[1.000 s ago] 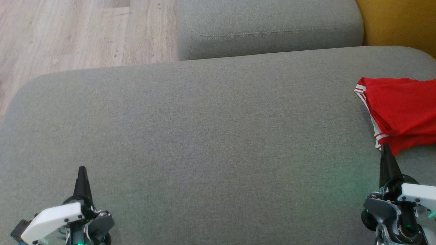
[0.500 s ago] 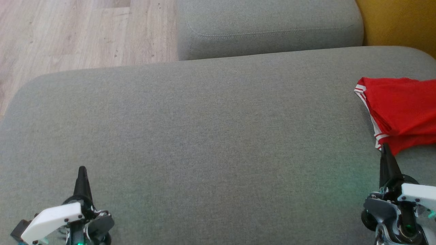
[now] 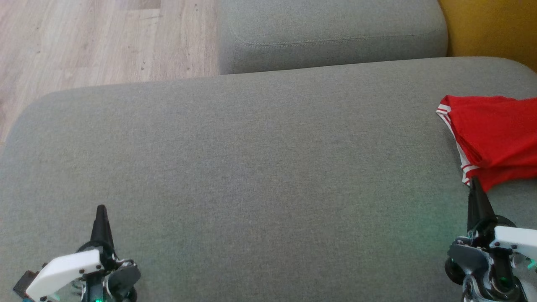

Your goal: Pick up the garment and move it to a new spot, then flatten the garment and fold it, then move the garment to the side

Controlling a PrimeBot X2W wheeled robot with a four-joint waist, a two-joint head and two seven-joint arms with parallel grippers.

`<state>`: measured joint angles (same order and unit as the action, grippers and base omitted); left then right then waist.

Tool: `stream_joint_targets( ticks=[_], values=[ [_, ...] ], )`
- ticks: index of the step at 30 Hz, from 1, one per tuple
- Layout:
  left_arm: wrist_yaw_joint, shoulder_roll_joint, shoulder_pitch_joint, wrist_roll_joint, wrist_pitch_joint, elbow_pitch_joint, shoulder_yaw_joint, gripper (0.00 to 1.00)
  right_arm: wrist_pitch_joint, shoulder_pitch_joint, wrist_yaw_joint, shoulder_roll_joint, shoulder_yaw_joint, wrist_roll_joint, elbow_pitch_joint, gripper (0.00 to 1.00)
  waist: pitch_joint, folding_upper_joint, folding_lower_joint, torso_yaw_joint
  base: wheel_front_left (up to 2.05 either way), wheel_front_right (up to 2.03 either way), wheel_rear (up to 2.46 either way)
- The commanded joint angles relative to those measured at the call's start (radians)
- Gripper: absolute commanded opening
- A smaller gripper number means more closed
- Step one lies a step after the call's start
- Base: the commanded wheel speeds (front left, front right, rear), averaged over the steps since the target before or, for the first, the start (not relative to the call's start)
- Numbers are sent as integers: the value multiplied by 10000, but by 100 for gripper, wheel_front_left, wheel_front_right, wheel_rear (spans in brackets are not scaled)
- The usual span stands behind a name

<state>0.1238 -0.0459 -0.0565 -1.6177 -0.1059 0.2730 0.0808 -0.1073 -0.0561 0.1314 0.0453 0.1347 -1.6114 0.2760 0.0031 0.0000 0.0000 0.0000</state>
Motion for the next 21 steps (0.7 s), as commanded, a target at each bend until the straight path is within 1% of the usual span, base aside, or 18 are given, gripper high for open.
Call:
stream_joint_targets(
  ticks=[1,21],
  values=[
    [69,-43,-514,90,-72,-281,328,0,-58,-518,-7,49,-211,26,-313,0,0,0,0,0,0,0,0],
    [69,-43,-514,89,-72,-281,328,0,-58,-518,-7,49,-211,26,-313,0,0,0,0,0,0,0,0]
  ],
)
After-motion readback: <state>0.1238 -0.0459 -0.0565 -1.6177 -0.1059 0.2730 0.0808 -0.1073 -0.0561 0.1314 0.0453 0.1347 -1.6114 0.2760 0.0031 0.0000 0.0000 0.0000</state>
